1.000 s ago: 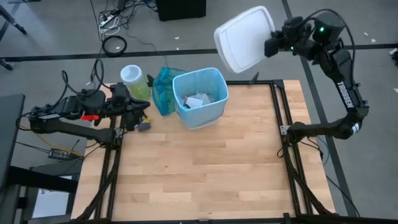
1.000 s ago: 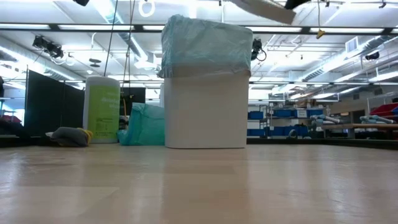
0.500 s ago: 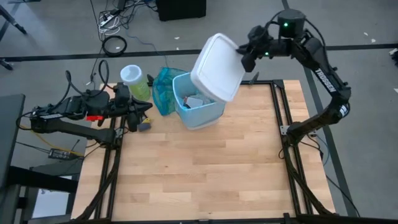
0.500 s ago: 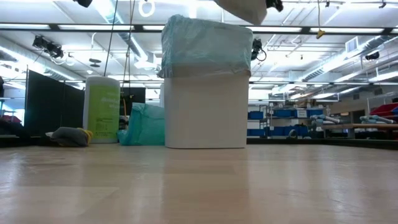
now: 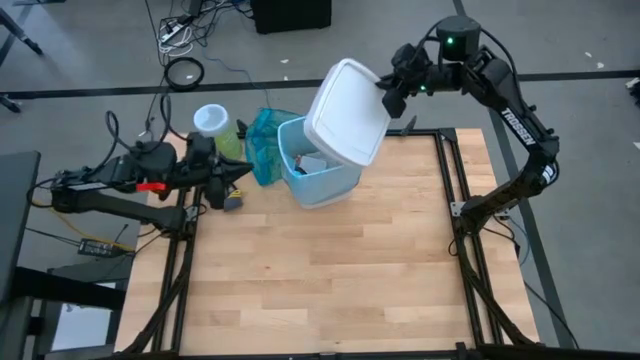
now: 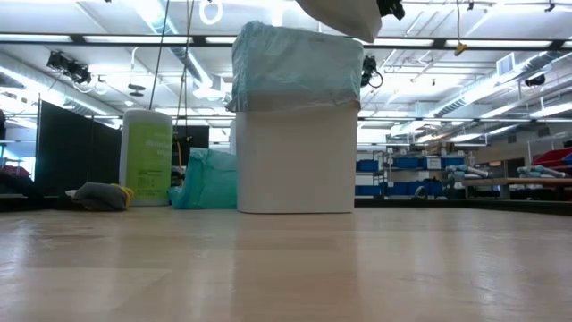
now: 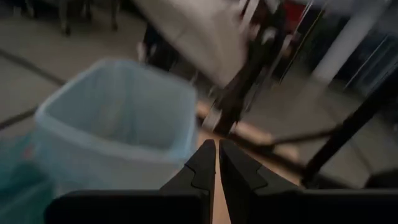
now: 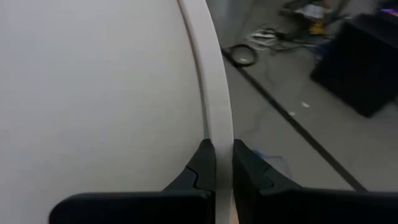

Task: Place trash/remove bag and relplace
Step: Put the white trash lid on the white trash bin

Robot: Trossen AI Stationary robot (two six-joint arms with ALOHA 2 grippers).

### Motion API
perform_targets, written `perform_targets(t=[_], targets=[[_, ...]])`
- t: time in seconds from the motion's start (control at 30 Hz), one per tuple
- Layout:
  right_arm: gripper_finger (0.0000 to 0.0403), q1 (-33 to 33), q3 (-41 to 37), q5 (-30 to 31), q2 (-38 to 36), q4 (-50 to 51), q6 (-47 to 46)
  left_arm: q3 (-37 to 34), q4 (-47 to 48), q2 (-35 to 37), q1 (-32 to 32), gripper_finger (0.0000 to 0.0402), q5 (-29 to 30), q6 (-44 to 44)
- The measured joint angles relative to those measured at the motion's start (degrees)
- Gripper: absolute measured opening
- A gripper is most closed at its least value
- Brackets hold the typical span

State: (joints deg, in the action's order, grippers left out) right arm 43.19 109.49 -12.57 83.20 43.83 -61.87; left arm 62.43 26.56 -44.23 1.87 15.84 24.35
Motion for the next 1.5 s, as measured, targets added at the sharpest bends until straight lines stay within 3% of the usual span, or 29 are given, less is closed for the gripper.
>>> perform_targets(t=[0.3,0.5,0.7,0.8,0.97,1.07,1.17,1.3,1.5], targets=[[0.0017,-0.1,0.0,6.7,0.1,-2.5,0.1,0.0,-29.5,-10.5,0.0,0.0012,2.4,1.9],[0.0017,0.2,0.0,7.8,0.0,-7.1,0.1,0.0,-31.4,-11.5,-2.9,0.0029,-5.2,3.0],[0.0017,0.2,0.0,9.2,0.1,-7.1,0.0,0.0,-32.0,-13.4,-7.3,0.0067,-3.5,1.3],[0.0017,0.2,0.0,9.6,0.1,-7.0,0.0,0.0,-36.7,-16.0,-8.6,0.0082,-4.3,2.7],[0.0017,0.8,0.0,9.5,0.1,-6.9,0.2,0.6,-47.5,-20.1,-8.6,0.0096,-14.1,2.4],[0.0017,1.5,-0.1,9.6,0.1,-6.6,1.0,3.7,-38.0,-20.5,-8.6,0.0093,-17.2,-8.4],[0.0017,2.4,-0.1,9.4,0.1,-6.3,1.0,9.4,-25.0,-20.5,-7.5,0.0087,-15.9,-27.7],[0.0017,3.0,-0.1,8.2,0.1,-6.4,1.6,16.3,-16.4,-22.6,-5.1,0.0087,-5.1,-49.8],[0.0017,3.0,-0.1,8.0,0.1,-6.4,2.6,26.1,-8.6,-30.9,-3.5,0.0091,8.2,-72.7]])
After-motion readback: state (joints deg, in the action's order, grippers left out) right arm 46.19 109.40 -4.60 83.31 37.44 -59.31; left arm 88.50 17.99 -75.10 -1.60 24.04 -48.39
